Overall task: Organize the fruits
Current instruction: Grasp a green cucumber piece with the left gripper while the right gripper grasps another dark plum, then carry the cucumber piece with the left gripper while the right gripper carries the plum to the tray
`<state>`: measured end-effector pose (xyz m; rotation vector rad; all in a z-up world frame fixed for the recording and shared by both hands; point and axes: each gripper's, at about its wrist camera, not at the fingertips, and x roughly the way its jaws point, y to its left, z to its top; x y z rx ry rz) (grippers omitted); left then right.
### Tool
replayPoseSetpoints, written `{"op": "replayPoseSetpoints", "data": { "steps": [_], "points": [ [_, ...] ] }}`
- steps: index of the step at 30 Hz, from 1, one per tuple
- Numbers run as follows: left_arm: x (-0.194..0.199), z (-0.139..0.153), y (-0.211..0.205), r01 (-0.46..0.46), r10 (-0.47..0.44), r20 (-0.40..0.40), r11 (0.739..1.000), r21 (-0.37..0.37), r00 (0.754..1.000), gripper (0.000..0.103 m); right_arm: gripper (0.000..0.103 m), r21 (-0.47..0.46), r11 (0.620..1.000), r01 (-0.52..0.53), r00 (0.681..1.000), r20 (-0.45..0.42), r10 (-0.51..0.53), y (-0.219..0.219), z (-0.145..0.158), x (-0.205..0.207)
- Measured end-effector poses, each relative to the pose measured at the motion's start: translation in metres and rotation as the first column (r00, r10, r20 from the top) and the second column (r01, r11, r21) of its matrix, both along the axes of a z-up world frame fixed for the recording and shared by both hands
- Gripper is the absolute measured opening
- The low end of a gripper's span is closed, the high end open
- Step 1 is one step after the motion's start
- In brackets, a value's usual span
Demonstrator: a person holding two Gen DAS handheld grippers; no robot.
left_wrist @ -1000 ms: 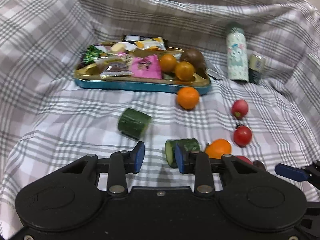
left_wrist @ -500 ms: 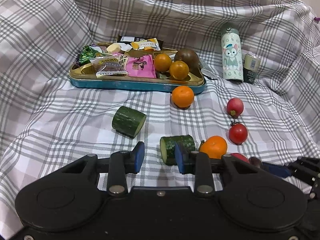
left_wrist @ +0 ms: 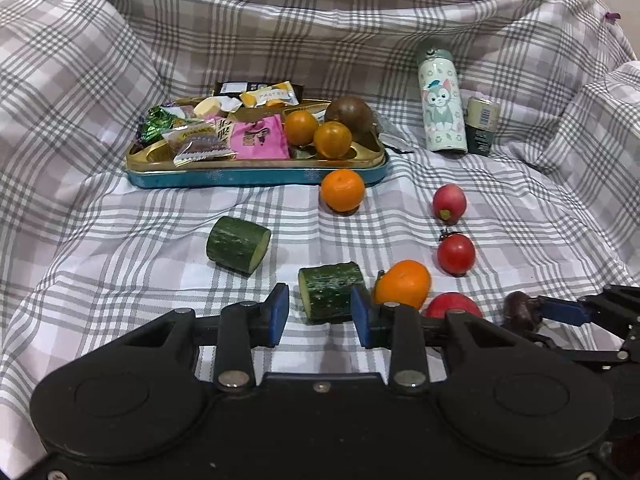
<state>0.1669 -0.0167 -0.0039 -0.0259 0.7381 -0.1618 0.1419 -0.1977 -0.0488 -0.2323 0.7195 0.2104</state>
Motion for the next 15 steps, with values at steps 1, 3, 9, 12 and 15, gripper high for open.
{"op": "replayPoseSetpoints", "data": {
  "steps": [1, 3, 9, 12, 15],
  "points": [
    [0.000, 0.001, -0.001, 0.003, -0.003, -0.004, 1.000, 0.002, 1.000, 0.043, 0.042, -0.002, 1.000, -0.002, 1.000, 0.002, 0.002, 0.001, 0.000, 0.000],
    [0.002, 0.002, -0.003, 0.000, 0.000, -0.014, 1.000, 0.002, 1.000, 0.043, 0.043, 0.011, 1.000, -0.003, 1.000, -0.005, 0.003, 0.001, 0.000, 0.003],
    [0.014, 0.006, -0.008, -0.031, 0.030, -0.041, 0.999, -0.023, 0.999, 0.046, 0.046, 0.055, 0.998, 0.010, 1.000, -0.030, -0.008, -0.001, 0.001, 0.009],
    [0.020, 0.003, -0.012, -0.045, 0.045, -0.053, 0.999, -0.010, 0.998, 0.047, 0.047, 0.064, 0.998, 0.016, 0.999, -0.035, -0.013, -0.001, 0.001, 0.011],
    [0.022, -0.001, -0.016, -0.054, 0.055, -0.055, 0.998, 0.025, 0.997, 0.048, 0.048, 0.078, 0.997, 0.023, 0.999, -0.043, -0.020, -0.003, 0.001, 0.011]
  ]
}}
